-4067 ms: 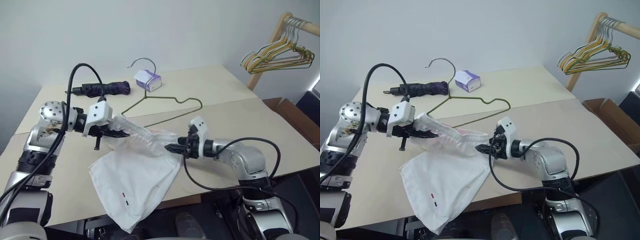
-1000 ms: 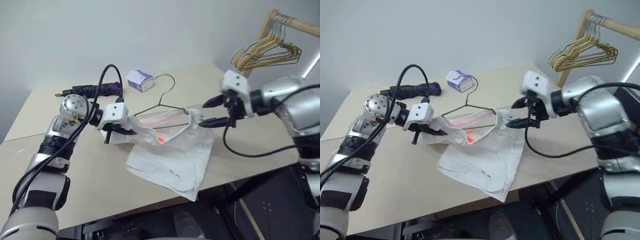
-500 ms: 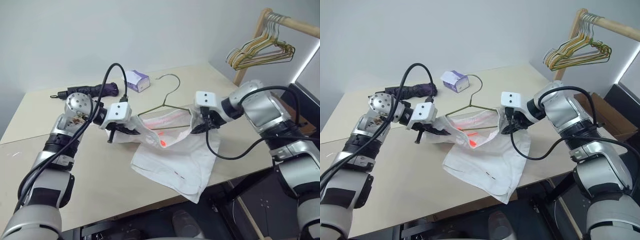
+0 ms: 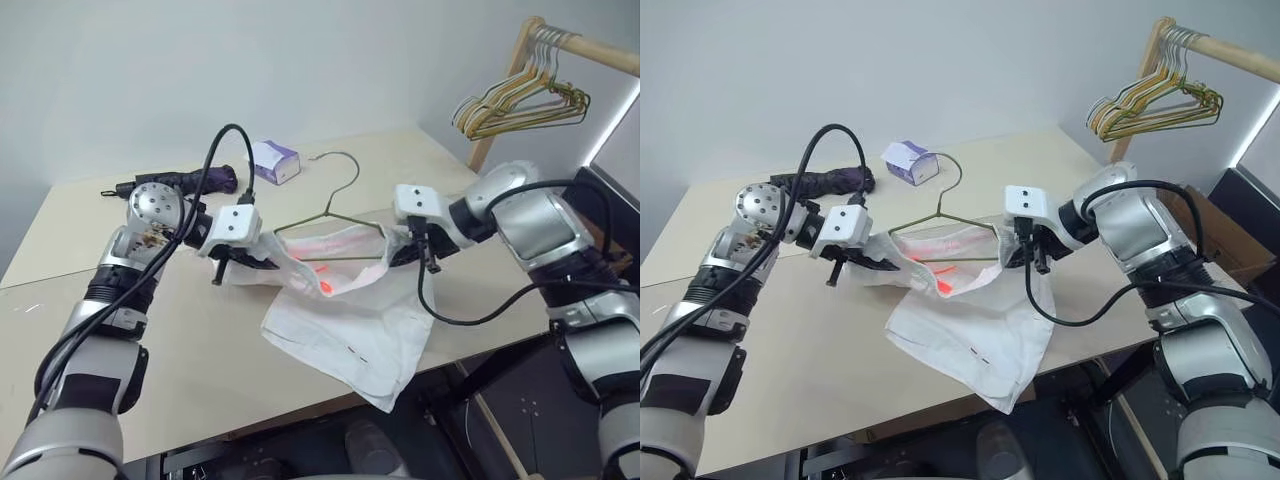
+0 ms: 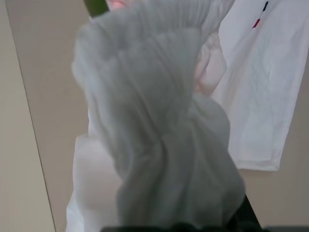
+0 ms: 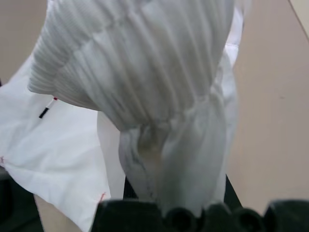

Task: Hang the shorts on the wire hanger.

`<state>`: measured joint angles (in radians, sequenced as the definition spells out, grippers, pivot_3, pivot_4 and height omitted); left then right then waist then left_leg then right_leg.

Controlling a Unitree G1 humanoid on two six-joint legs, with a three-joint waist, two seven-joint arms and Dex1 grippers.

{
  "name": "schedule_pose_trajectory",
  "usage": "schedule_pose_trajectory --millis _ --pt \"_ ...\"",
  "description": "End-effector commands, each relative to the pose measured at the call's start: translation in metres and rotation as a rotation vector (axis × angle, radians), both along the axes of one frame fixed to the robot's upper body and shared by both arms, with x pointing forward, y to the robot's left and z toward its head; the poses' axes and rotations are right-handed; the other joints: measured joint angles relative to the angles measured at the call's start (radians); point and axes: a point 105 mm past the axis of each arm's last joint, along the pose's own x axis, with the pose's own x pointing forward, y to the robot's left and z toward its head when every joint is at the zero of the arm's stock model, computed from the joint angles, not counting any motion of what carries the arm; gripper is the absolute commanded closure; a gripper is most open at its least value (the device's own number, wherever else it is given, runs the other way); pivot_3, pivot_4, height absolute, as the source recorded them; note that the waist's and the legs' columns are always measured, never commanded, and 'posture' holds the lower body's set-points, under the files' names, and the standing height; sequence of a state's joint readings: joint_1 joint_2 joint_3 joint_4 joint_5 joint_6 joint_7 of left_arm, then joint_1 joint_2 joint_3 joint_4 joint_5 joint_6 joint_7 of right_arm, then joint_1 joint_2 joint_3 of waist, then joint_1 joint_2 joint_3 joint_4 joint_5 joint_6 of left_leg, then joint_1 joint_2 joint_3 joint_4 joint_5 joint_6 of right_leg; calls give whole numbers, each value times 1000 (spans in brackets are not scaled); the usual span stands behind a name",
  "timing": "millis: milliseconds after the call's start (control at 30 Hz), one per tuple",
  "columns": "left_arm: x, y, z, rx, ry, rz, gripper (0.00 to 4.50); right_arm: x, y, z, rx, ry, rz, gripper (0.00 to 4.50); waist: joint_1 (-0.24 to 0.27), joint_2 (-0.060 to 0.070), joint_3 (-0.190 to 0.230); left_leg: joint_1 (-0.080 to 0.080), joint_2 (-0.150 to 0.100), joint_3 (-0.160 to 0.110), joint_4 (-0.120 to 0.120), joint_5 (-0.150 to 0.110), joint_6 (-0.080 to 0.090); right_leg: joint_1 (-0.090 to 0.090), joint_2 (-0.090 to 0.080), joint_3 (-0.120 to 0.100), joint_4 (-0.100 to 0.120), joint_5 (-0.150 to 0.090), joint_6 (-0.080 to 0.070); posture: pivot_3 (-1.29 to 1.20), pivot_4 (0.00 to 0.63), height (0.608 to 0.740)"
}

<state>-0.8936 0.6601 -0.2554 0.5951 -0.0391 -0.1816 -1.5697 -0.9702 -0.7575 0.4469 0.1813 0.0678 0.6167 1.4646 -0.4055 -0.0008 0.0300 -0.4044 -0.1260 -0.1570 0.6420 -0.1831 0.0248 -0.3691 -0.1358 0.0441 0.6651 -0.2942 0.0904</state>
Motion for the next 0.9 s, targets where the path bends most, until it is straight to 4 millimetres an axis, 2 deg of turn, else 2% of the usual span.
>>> schedule_pose_trajectory --millis 33,267,367,500,600,733,900 --pt "3 -1 16 -29 -29 -22 3206 -10 -3 26 124 -4 -26 4500 -2 0 0 0 0 0 0 0 0 0 0 0 0 0 0 -378 0 740" --pt "16 13 43 -147 -126 78 995 -40 -20 8 223 124 -170 4500 -5 0 0 0 0 -1 0 0 0 0 0 -1 0 0 0 -383 0 740" --pt "22 24 63 -235 -168 152 26 -51 -32 -3 267 166 -310 4500 -11 0 0 0 0 0 1 0 0 0 0 -1 0 0 0 -382 0 740" --pt "24 26 92 -396 -219 231 6 -59 -56 -18 279 142 -545 4500 -11 0 0 0 0 0 1 0 0 0 -1 -1 0 0 1 -388 0 740" --pt "13 20 110 -557 -173 242 6 -61 -73 -23 309 133 -746 4500 -9 0 0 -1 0 -1 2 0 0 0 -1 0 1 0 1 -396 0 740" --pt "-11 -3 130 -887 13 252 6 -61 -103 -27 361 110 -1064 4500 -5 0 -2 0 0 0 2 0 0 1 -1 0 2 0 1 -413 0 740" --pt "-39 -30 137 -1081 179 250 6 -60 -135 -28 386 49 -1282 4500 6 0 -2 -1 0 1 3 0 1 1 -2 2 1 0 0 -435 0 740"
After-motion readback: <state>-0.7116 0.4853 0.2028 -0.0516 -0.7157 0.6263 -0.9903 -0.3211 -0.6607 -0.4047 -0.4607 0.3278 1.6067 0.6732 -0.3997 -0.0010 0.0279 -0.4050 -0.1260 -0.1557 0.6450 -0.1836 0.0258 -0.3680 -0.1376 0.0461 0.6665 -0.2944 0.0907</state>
